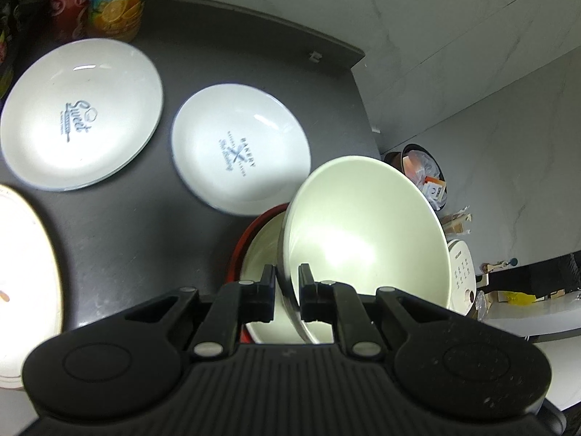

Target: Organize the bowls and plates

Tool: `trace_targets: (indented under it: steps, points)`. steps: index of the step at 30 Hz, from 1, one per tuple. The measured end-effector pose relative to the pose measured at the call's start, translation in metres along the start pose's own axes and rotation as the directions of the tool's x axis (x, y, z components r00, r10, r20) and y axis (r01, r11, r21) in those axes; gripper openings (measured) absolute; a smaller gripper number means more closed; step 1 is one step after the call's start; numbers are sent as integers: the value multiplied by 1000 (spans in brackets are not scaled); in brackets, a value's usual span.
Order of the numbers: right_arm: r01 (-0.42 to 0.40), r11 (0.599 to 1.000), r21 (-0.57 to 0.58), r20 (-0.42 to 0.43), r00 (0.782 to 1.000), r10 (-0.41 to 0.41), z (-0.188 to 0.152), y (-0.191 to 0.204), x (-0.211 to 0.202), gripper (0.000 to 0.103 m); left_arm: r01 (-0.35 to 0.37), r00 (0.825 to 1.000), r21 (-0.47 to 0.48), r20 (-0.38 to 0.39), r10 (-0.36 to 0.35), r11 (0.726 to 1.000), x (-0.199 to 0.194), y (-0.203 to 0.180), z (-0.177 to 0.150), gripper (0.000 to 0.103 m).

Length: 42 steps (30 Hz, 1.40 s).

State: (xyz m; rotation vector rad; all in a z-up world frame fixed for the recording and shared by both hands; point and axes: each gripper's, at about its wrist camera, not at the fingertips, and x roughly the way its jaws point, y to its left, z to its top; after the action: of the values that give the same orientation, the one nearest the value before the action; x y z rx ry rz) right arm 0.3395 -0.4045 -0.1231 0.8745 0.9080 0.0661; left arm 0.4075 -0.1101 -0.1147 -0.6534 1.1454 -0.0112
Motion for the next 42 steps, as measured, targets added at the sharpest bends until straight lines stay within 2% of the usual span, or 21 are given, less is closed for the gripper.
trace_targets:
  steps: [4,10,20,32,36,42]
  points:
    - [-12,1000,15,-8,1000,12,-6,-2,-2,12,-9,1000,-13,-22,9,1000,1,12,-6,12]
    - [24,1000,-2,-7,1000,-24,-14,-7,2,12,-9,999,-7,-35,8,1000,7,19,-12,12]
    - [53,998,24,-11,999,-53,-15,-24,5,12,-19,998,24,-56,20,1000,22,9,-19,13]
    - [82,996,31,-69,994,-79,-14,-35,26,11,-73,996,56,-54,76,996,32,1,-13,14]
    - [90,996,23,-80,993,-88,-12,-33,26,11,-108,992,58,-55,111,993,30,2,-12,14]
    - [95,995,-41,-71,993,-98,-12,-22,19,15,-108,992,60,-55,111,992,22,5,-11,16]
